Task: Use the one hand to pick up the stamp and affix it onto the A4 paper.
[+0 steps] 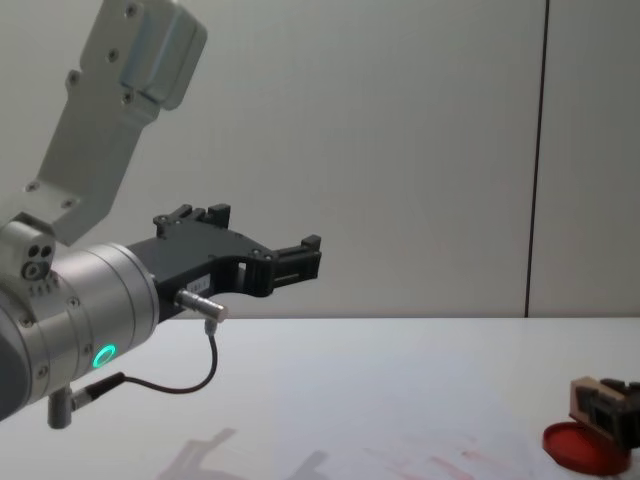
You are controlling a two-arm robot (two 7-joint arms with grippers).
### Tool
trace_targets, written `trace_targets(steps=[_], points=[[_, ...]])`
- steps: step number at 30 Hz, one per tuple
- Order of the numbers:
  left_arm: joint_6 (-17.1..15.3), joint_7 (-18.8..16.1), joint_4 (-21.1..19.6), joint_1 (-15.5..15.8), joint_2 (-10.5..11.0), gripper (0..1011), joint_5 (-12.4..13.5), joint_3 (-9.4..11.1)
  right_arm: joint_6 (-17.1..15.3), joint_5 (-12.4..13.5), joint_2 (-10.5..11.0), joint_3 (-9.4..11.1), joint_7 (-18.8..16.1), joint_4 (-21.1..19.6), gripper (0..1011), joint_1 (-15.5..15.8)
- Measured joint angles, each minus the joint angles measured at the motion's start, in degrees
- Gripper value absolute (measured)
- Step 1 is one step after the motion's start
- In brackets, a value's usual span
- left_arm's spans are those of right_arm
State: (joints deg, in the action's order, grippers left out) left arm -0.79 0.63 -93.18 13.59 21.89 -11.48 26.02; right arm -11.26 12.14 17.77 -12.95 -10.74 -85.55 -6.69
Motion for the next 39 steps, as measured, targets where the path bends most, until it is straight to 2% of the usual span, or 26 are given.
trace_targets(steps=[7, 17, 27, 39], points=[[0.0, 0.0, 0.0, 0.0, 0.0, 993, 0.0, 0.0, 2.3, -1.1, -0.1, -0.2, -0.2, -0.6, 220, 0.1], [0.0, 0.0, 0.0, 0.0, 0.0, 993, 0.0, 0.0, 3.8, -1.4, -1.0, -1.1, -2.8, -1.9, 220, -0.4], [0.0, 0.0, 0.0, 0.0, 0.0, 993, 0.0, 0.0, 2.2, -0.9, -2.9, -2.6, -5.6, -1.7, 220, -1.7], [0.0, 0.0, 0.0, 0.0, 0.0, 993, 0.0, 0.0, -0.4, -0.7, -4.9, -4.1, -7.9, 1.4, 220, -3.5]])
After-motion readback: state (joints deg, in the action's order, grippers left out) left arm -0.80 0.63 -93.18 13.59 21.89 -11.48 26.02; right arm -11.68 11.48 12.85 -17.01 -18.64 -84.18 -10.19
